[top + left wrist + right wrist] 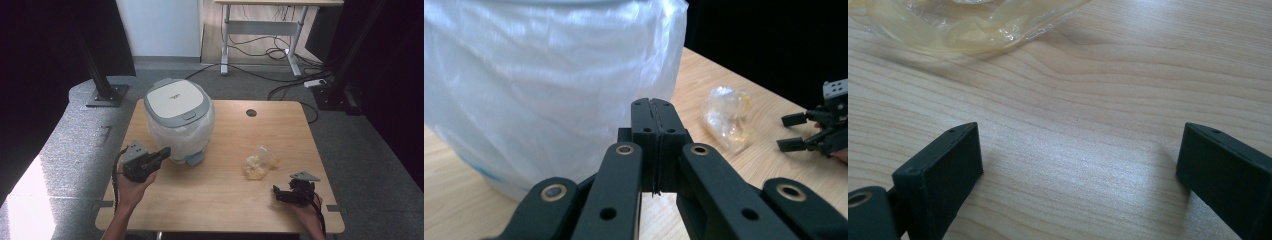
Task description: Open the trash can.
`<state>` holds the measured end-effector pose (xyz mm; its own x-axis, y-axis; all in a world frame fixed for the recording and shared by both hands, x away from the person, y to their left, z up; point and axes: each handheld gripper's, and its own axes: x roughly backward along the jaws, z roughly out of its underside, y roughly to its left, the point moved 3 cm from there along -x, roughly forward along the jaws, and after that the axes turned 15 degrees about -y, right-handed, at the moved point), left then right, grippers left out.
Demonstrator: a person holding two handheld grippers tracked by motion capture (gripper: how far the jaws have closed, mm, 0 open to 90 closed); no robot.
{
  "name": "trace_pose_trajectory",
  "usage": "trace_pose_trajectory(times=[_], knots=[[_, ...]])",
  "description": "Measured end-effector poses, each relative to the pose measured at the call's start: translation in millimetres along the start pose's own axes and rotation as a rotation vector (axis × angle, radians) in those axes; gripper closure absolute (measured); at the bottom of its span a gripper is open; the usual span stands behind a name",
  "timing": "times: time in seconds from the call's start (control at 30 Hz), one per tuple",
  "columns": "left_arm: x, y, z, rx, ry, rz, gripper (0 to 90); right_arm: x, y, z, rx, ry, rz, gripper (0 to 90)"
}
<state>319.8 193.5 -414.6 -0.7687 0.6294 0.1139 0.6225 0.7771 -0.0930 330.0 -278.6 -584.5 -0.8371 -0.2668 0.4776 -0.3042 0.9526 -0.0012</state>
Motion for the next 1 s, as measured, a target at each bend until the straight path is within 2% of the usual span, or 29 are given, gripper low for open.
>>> trace_pose_trajectory(times=[0.2, 0.4, 0.47, 0.63, 1.0], knots=[[-7.9, -2.3, -12.4, -0.020, -0.004, -0.003, 88.9, 0.2, -0.1, 0.1, 0.000, 0.000, 0.000, 3.8], [-15.7, -5.6, -26.2, -0.030, -0.013, 0.012, 89.1, 0.2, -0.1, 0.1, 0.000, 0.000, 0.000, 3.8], [-21.4, -7.6, -35.4, -0.068, -0.006, 0.003, 89.1, 0.1, -0.1, 0.1, 0.000, -0.001, 0.000, 3.8], [-30.0, -9.3, -49.6, -0.085, -0.008, 0.010, 89.2, 0.3, 0.1, 0.1, -0.001, -0.001, 0.001, 3.9], [-42.6, -3.0, -63.4, -0.075, -0.016, 0.009, 89.1, 0.4, 0.2, 0.1, -0.003, -0.002, 0.002, 4.0]])
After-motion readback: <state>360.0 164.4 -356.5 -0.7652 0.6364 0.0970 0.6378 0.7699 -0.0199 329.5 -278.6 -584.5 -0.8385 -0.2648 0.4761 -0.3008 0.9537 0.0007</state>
